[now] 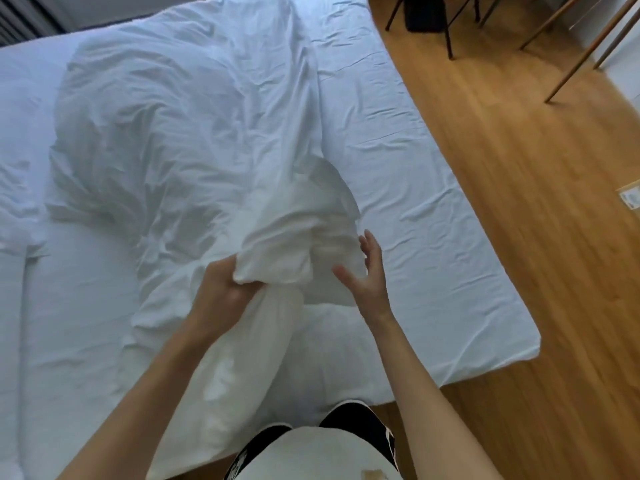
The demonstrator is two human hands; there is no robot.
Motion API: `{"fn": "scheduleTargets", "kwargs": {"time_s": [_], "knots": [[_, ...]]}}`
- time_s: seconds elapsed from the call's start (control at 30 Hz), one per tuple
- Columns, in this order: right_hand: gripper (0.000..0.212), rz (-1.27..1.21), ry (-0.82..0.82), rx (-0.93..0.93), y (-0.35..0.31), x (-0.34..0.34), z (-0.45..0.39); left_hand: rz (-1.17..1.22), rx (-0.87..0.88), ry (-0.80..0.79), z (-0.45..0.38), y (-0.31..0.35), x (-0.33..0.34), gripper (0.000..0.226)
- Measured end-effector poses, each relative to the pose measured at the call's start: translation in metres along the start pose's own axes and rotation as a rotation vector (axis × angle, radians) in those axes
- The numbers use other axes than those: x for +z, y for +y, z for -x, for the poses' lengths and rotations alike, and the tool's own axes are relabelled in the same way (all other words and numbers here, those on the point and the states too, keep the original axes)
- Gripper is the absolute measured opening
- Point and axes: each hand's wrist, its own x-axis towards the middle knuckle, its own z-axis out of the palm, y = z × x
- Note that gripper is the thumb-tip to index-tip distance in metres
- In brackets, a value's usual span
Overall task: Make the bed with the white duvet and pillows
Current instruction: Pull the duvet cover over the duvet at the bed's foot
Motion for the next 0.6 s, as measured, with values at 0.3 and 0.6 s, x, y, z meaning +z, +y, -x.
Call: {"fn": "scheduleTargets", "kwargs": {"time_s": [0.3, 0.6], "knots": [[0.114, 0.409, -0.270, -0.192, -0.025, 0.051, -0.068, 0.184, -0.289, -0.144, -0.001, -0.008, -0.059, 0.062], [0.039, 0.528, -0.271, 0.109, -0.007, 0.072, -0.017, -0.038, -0.215, 0.191, -0.017, -0.011, -0.072, 0.019]]}}
